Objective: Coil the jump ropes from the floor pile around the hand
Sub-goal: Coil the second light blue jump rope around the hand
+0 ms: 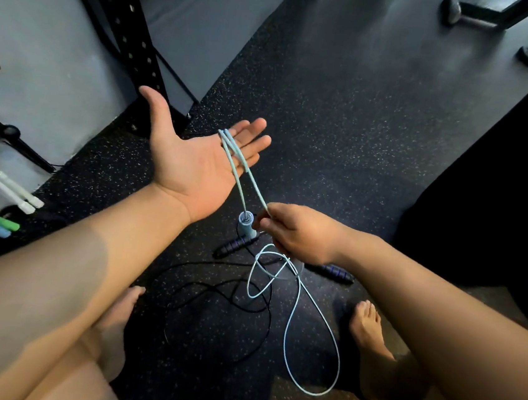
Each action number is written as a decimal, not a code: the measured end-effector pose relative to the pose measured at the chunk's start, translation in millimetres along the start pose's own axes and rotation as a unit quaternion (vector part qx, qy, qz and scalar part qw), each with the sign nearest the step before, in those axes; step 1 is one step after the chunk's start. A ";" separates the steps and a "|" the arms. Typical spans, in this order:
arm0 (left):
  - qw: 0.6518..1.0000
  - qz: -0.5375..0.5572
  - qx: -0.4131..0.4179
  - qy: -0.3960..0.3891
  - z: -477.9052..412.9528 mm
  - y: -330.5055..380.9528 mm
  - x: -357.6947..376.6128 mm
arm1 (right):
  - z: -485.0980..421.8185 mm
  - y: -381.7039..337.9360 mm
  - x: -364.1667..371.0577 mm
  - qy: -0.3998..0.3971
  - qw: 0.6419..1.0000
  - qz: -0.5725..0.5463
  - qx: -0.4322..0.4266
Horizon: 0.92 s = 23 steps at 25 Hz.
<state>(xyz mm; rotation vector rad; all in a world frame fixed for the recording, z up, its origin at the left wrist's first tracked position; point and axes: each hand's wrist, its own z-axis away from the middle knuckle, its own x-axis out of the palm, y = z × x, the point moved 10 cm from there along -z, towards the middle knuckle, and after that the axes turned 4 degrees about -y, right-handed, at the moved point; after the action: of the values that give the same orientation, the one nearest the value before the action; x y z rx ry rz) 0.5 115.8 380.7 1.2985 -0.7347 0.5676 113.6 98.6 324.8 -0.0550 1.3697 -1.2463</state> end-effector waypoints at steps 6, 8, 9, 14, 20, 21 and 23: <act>0.970 -0.229 -0.063 0.045 -2.8 -20.5 -22.0 | 6.7 -42.0 -22.0 0.036 0.983 0.164 -0.071; 0.945 -0.299 -0.135 0.006 -0.7 -37.4 -21.4 | 12.3 -51.6 -36.3 0.066 0.977 0.181 -0.095; 0.929 -0.322 -0.176 -0.037 2.7 -47.4 -16.4 | 15.3 -55.1 -44.6 0.083 0.973 0.183 -0.110; 0.865 -0.361 -0.293 -0.188 28.3 -78.5 11.7 | 25.1 -47.4 -81.3 0.126 0.980 0.082 -0.130; 0.926 -0.235 -0.258 -0.141 21.1 -62.7 23.6 | 22.9 -1.6 -94.1 0.171 0.976 -0.098 -0.098; 0.939 -0.203 -0.245 -0.133 19.7 -59.0 25.7 | 20.7 6.4 -90.4 0.177 0.974 -0.117 -0.083; 0.963 -0.115 -0.217 -0.113 18.3 -52.4 30.5 | 15.5 18.4 -76.3 0.173 0.971 -0.154 -0.059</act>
<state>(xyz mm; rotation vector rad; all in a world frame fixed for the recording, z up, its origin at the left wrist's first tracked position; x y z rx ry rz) 56.3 86.9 371.8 1.0237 -0.8270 0.0586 157.6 148.4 369.5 -0.1420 1.7881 -1.4795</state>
